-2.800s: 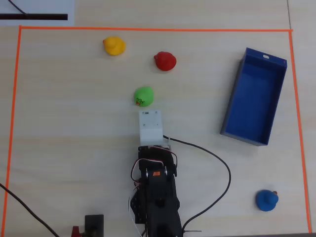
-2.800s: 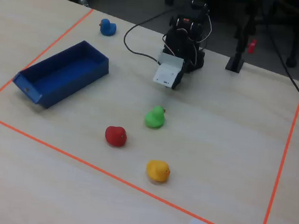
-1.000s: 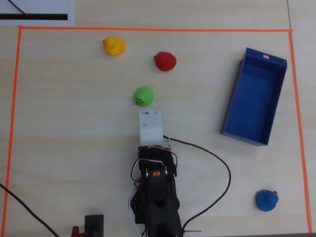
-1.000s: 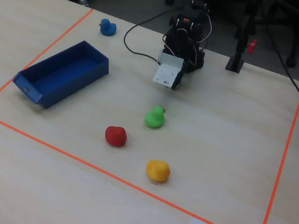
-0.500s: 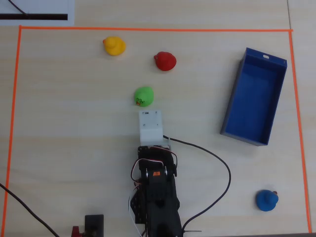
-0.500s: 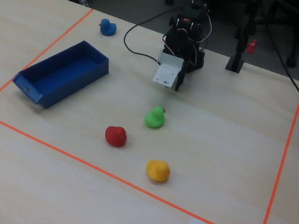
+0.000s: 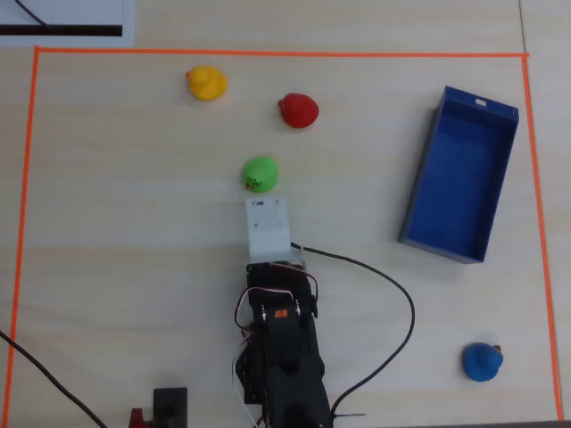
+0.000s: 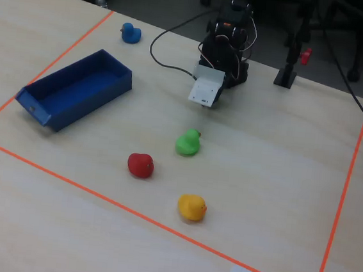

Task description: Grasp red duck and put it into box.

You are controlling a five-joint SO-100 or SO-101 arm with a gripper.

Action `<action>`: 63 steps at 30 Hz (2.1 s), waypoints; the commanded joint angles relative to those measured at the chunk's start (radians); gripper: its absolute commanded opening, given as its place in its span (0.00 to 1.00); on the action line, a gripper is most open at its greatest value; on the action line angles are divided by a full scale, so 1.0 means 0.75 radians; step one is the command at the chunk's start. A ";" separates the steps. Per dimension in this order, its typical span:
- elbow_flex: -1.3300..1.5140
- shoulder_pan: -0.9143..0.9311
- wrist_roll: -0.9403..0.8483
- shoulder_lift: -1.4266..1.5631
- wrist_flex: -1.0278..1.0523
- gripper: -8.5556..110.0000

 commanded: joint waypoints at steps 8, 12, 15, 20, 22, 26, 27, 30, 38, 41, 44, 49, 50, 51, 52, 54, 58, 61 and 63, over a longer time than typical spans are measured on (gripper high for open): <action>-0.002 0.110 -0.016 0.004 -0.616 0.07; -0.002 0.155 -0.004 0.004 -0.837 0.07; -0.002 0.192 -0.004 -0.022 -0.984 0.08; -0.096 0.268 -0.004 -0.503 -1.518 0.15; -0.182 0.286 -0.002 -0.722 -1.673 0.19; -0.372 0.299 0.006 -1.127 -1.908 0.22; -0.413 0.299 0.014 -1.217 -1.972 0.22; -0.477 0.286 0.020 -1.454 -2.225 0.24; -0.632 0.239 0.020 -1.951 -2.651 0.27; -0.699 0.237 0.020 -2.103 -2.767 0.27; -0.769 0.243 0.020 -2.233 -2.849 0.27; -0.853 0.266 0.006 -2.389 -2.927 0.28; -0.867 0.268 0.006 -2.411 -2.933 0.28; -0.882 0.270 0.006 -2.430 -2.933 0.28; -0.896 0.272 0.006 -2.446 -2.933 0.28; -0.918 0.272 0.006 -2.475 -2.933 0.29; -0.943 0.288 -0.014 -2.514 -2.937 0.33; -0.963 0.301 -0.055 -2.534 -2.900 0.35; -0.976 0.305 -0.076 -2.550 -2.884 0.36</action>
